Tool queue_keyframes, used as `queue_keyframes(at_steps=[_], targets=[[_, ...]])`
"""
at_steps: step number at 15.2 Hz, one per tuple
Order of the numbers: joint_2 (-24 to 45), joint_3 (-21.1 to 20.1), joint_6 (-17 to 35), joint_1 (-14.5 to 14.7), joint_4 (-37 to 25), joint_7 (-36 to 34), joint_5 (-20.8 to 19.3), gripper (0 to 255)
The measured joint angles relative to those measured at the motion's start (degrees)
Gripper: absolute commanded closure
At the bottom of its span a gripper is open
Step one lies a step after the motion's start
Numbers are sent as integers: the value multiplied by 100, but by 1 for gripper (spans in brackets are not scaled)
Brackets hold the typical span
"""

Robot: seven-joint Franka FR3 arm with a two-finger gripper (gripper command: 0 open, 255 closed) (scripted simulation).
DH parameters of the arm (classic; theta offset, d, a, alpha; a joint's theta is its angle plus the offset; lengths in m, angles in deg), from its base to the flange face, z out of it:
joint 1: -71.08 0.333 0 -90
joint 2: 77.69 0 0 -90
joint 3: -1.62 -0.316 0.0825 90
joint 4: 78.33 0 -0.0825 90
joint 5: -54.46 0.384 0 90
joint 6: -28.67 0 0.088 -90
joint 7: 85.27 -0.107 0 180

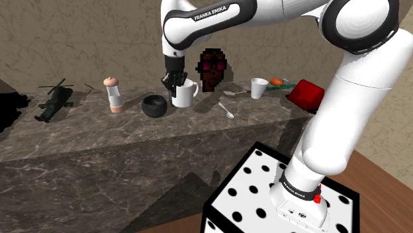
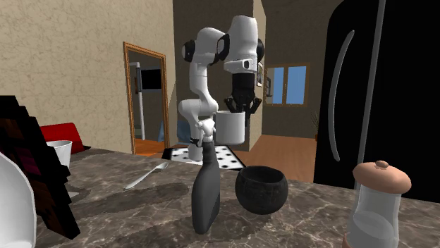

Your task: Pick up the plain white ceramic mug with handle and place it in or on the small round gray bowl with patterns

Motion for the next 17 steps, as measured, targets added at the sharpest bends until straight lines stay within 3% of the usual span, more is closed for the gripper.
queue_keyframes(at_steps=[7,13,17], targets=[[9,-4,-483,4,-493,2,2,255],[1339,-7,-1056,41,-2385,-35,-131,255],[2553,3,-1709,139,-4251,-66,-242,255]])
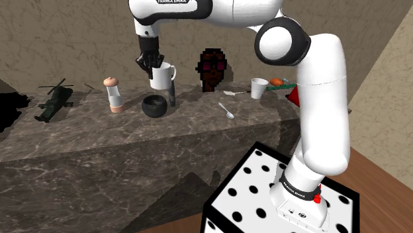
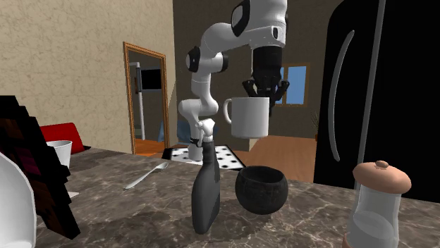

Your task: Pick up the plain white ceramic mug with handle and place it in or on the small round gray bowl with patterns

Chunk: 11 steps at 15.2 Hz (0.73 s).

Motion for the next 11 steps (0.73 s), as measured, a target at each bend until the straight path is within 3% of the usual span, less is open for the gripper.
queue_keyframes(at_steps=[1,2,3,5,11], targets=[[419,15,-249,19,-668,33,-28,255],[1089,35,-692,93,-1804,51,-72,255],[1353,43,-851,120,-2196,48,-84,255],[1509,48,-844,138,-2345,37,-92,255],[1242,39,-197,85,-1430,17,-79,255]])
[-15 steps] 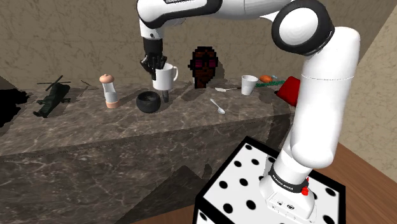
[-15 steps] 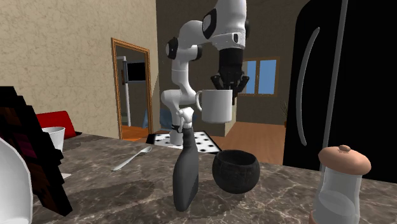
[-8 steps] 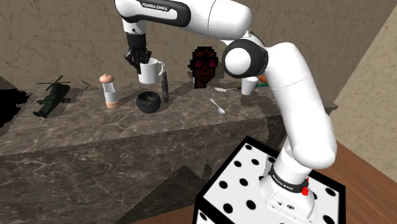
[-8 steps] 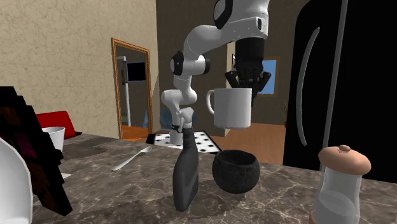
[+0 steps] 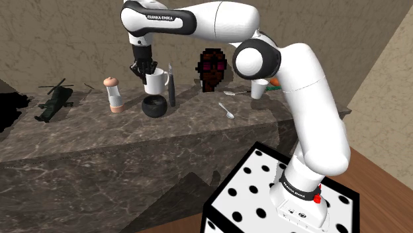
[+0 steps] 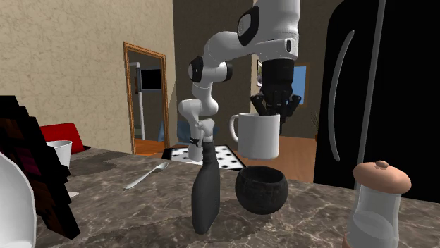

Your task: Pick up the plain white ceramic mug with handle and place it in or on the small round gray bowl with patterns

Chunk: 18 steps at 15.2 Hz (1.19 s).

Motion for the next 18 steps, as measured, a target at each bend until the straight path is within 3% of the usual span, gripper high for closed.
queue_keyframes(at_steps=[8,15,16,18], targets=[[-144,-3,723,-35,867,-28,2,255],[-143,-2,771,-39,908,-26,2,255],[-143,-2,772,-39,909,-26,2,0],[-143,-2,772,-39,909,-26,2,0]])
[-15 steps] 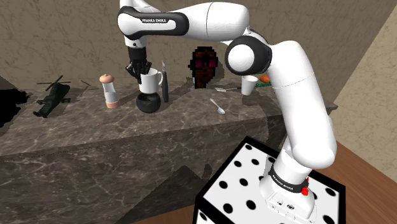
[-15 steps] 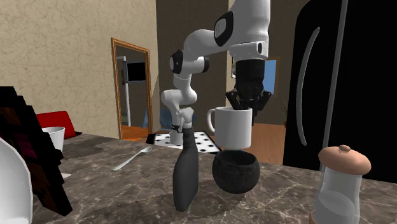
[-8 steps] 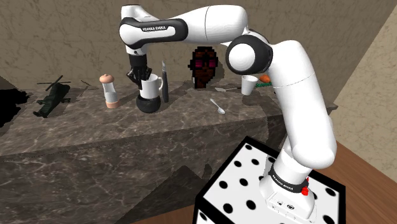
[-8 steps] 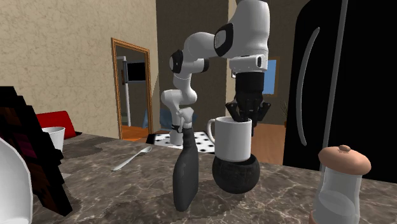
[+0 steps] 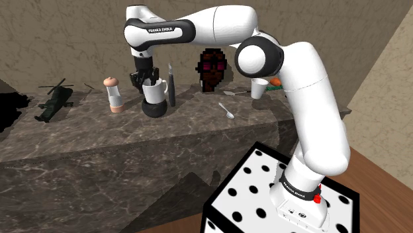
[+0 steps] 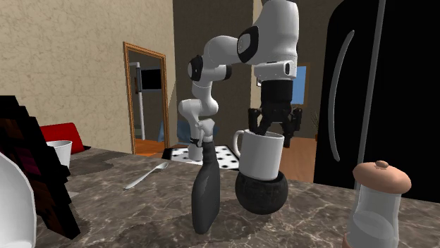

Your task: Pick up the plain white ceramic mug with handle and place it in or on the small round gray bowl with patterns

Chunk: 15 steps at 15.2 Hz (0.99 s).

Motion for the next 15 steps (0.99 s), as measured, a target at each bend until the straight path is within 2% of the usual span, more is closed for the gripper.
queue_keyframes(at_steps=[4,8,15], targets=[[0,0,0,0,0,0,0,0],[99,0,-623,37,-734,16,-2,0],[114,0,-808,45,-924,21,-1,0]])
